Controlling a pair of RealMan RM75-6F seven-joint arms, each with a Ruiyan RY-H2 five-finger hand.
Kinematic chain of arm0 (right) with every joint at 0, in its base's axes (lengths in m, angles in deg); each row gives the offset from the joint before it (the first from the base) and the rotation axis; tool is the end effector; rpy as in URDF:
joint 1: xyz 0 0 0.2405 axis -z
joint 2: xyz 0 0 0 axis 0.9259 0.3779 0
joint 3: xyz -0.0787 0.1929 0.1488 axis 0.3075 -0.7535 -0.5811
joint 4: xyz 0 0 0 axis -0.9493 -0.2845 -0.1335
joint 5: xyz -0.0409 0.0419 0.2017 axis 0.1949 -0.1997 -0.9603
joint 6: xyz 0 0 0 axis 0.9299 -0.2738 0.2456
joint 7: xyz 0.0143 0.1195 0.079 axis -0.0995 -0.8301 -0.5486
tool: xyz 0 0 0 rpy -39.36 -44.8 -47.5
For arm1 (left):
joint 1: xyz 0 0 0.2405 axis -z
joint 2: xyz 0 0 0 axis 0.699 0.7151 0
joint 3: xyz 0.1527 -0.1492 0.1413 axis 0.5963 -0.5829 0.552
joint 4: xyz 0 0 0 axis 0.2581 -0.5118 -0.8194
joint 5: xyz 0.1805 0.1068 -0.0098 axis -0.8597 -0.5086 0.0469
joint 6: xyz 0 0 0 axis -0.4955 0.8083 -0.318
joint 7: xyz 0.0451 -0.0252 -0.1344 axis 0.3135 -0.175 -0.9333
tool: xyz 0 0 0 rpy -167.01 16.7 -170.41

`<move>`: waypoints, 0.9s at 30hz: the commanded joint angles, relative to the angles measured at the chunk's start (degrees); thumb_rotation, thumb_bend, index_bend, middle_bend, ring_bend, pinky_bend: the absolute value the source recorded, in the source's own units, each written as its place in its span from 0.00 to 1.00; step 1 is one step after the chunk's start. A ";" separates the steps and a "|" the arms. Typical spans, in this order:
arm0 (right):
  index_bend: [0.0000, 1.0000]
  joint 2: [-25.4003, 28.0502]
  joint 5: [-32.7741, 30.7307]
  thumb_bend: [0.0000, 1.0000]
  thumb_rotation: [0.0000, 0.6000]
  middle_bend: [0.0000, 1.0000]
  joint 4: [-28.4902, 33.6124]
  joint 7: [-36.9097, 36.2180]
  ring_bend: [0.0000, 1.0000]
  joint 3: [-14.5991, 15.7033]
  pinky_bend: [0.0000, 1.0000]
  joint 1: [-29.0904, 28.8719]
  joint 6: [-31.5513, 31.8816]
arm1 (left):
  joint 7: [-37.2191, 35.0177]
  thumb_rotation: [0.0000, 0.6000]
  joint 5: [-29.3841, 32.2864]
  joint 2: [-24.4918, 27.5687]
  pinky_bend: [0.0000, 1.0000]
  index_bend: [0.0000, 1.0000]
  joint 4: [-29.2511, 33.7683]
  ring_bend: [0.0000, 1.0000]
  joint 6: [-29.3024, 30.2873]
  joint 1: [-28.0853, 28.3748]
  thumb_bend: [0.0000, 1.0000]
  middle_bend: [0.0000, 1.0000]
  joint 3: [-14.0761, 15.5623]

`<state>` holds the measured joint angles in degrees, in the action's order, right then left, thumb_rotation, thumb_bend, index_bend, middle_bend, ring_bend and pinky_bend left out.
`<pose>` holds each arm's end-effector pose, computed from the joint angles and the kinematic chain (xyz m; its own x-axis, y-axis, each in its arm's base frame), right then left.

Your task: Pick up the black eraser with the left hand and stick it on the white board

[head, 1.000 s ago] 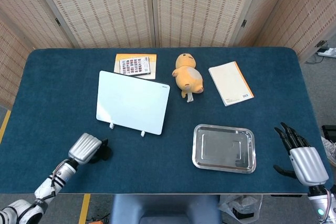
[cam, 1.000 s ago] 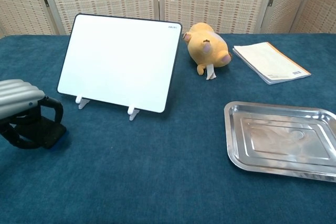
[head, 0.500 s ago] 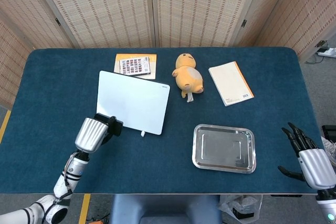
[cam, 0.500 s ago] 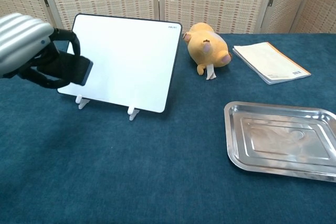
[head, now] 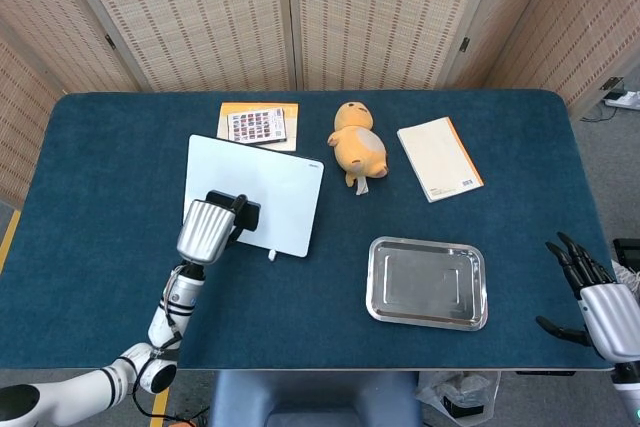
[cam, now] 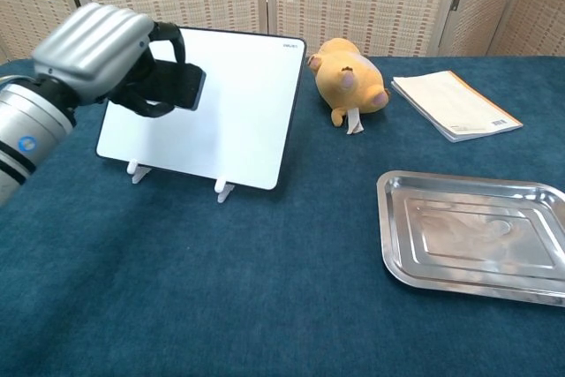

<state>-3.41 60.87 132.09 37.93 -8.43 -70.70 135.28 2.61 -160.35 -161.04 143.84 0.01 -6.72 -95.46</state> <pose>-0.3095 -0.1555 0.1821 0.3158 -0.0562 0.9471 -0.9454 -0.1031 0.3091 -0.1286 0.3449 -0.0143 0.5079 -0.3235 0.7984 0.7227 -0.3442 -0.5993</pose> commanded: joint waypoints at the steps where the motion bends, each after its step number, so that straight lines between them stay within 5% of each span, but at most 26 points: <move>1: 0.00 0.29 -0.26 0.15 1.00 0.00 -0.31 -1.02 0.07 -0.17 0.22 0.20 0.44 | -2.01 1.00 0.46 -4.28 1.00 0.64 -5.74 1.00 -1.08 3.35 0.26 1.00 -0.97; 6: 0.00 0.65 -0.63 0.15 1.00 0.00 -1.00 -2.81 0.07 -0.35 0.22 0.49 0.90 | -4.97 1.00 0.68 -8.27 1.00 0.64 -14.92 1.00 -2.05 6.66 0.26 1.00 -1.43; 27: 0.00 1.55 -3.01 0.15 1.00 0.00 -0.99 -4.59 0.07 -1.09 0.22 0.31 -0.83 | -17.44 1.00 3.19 -16.33 1.00 0.64 -35.09 1.00 -3.93 12.76 0.26 1.00 -0.87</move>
<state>-1.85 57.88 131.07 33.31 -9.53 -70.42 134.45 -14.26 -157.40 -176.76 109.48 -3.65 5.67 -96.67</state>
